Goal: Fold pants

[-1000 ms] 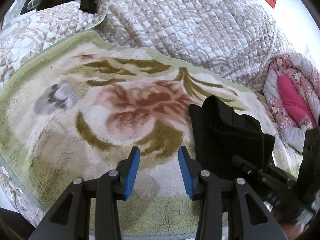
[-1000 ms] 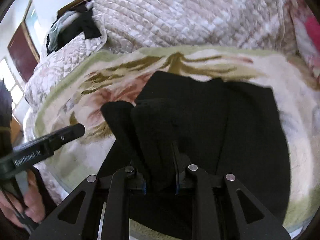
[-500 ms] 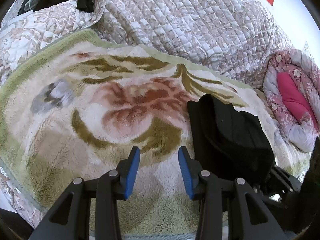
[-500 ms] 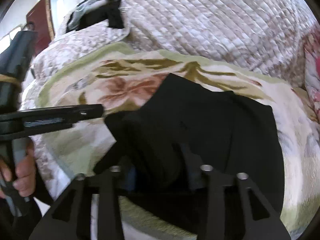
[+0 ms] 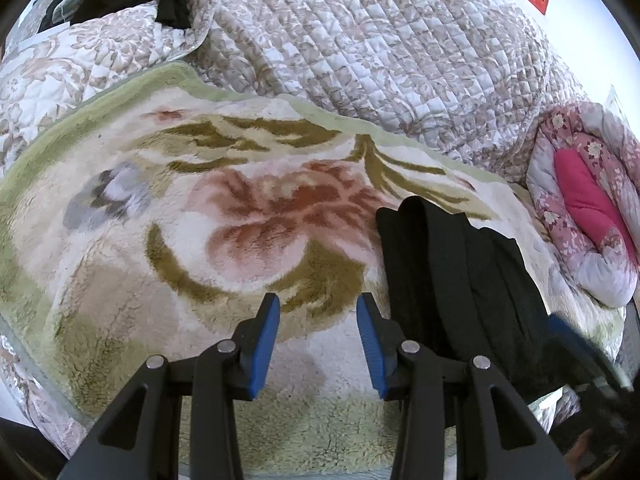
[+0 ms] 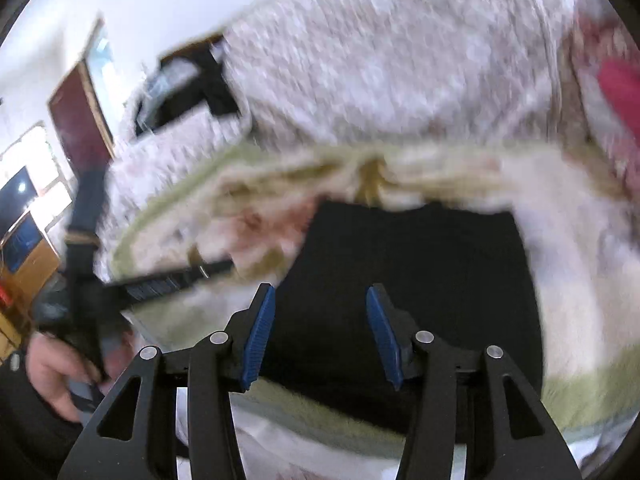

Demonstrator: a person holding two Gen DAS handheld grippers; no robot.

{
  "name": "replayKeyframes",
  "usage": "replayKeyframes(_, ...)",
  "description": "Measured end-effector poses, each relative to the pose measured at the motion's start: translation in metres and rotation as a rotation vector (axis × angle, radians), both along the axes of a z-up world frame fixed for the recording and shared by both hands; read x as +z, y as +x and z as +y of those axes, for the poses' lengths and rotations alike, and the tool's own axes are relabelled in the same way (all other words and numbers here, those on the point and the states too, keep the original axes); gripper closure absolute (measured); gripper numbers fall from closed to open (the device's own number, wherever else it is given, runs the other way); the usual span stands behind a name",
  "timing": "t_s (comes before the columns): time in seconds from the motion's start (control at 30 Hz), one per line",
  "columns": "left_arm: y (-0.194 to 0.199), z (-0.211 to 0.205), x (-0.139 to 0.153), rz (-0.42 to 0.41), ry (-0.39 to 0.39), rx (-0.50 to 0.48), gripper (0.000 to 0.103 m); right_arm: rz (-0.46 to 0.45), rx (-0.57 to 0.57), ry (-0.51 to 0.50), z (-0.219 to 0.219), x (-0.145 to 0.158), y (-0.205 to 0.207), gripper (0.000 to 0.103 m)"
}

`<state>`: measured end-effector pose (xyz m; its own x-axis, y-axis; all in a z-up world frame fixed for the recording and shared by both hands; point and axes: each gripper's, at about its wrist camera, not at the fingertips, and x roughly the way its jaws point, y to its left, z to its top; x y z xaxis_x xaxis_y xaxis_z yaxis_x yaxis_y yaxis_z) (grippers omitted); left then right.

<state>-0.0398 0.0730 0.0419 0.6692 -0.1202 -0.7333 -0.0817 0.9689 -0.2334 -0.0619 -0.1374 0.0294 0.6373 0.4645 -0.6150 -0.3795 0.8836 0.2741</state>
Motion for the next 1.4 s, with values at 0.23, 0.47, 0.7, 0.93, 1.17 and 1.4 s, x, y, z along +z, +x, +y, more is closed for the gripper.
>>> replayKeyframes(0.23, 0.001, -0.013, 0.011, -0.027, -0.015, -0.054, 0.060, 0.067, 0.053, 0.027, -0.003, 0.005, 0.012, 0.059)
replayKeyframes(0.47, 0.022, -0.040, 0.029, -0.040, -0.004, -0.150, 0.060, 0.097, -0.092, -0.079, -0.059, 0.020, 0.069, 0.065)
replayKeyframes(0.7, 0.072, -0.091, 0.036, -0.049, 0.046, -0.362, 0.060, 0.181, -0.106, -0.085, -0.081, -0.001, 0.115, 0.088)
replayKeyframes(0.93, 0.096, -0.100, -0.005, -0.007, 0.113, -0.363, 0.058, 0.244, -0.165, -0.072, -0.095, -0.024, 0.136, 0.091)
replayKeyframes(1.17, 0.084, -0.087, 0.004, 0.017, 0.092, -0.343, 0.054, 0.206, -0.185, -0.014, -0.103, -0.011, 0.113, 0.086)
replayKeyframes(1.4, 0.060, -0.079, 0.011, 0.014, 0.133, -0.304, 0.054, 0.146, -0.165, -0.041, -0.094, -0.002, 0.074, 0.079)
